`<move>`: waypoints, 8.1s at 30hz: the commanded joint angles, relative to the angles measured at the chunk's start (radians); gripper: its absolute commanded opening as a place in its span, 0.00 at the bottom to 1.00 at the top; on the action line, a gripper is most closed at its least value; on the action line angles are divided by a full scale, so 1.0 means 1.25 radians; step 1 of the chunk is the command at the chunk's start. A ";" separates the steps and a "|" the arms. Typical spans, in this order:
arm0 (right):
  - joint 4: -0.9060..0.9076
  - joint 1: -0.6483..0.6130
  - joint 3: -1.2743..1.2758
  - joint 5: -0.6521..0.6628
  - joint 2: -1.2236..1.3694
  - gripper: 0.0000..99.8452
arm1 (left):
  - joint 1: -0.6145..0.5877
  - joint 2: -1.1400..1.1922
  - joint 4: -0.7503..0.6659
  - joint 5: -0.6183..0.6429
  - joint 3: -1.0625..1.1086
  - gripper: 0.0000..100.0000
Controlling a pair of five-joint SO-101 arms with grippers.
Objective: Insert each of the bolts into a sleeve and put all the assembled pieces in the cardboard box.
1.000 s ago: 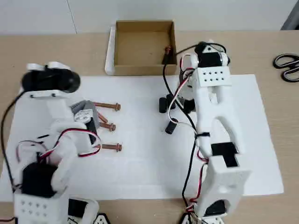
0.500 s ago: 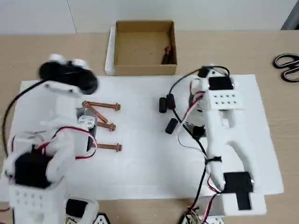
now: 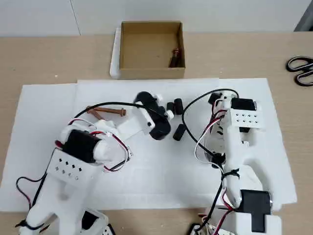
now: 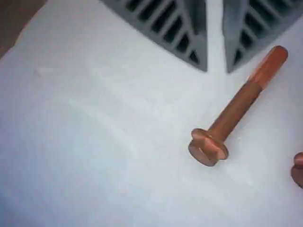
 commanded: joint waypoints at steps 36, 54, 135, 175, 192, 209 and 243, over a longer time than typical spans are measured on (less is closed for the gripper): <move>-0.093 0.009 0.142 0.350 -0.040 0.01 | -0.194 0.228 -0.054 -0.518 0.126 0.00; -0.094 0.009 0.142 0.349 -0.040 0.01 | -0.194 0.311 -0.168 -0.516 0.166 0.00; -0.110 0.006 0.146 0.349 -0.040 0.01 | -0.157 0.619 -0.249 -0.481 -0.029 0.03; -0.111 0.010 0.146 0.354 -0.040 0.01 | -0.064 0.625 -0.153 -0.408 -0.160 0.06; -0.111 0.008 0.146 0.352 -0.040 0.01 | -0.085 0.655 -0.238 -0.410 -0.064 0.06; -0.066 0.007 0.080 0.349 -0.041 0.01 | -0.080 0.522 -0.185 -0.308 -0.199 0.01; 0.121 -0.073 -0.244 0.225 -0.392 0.00 | -0.039 -0.047 -0.034 0.137 -0.338 0.01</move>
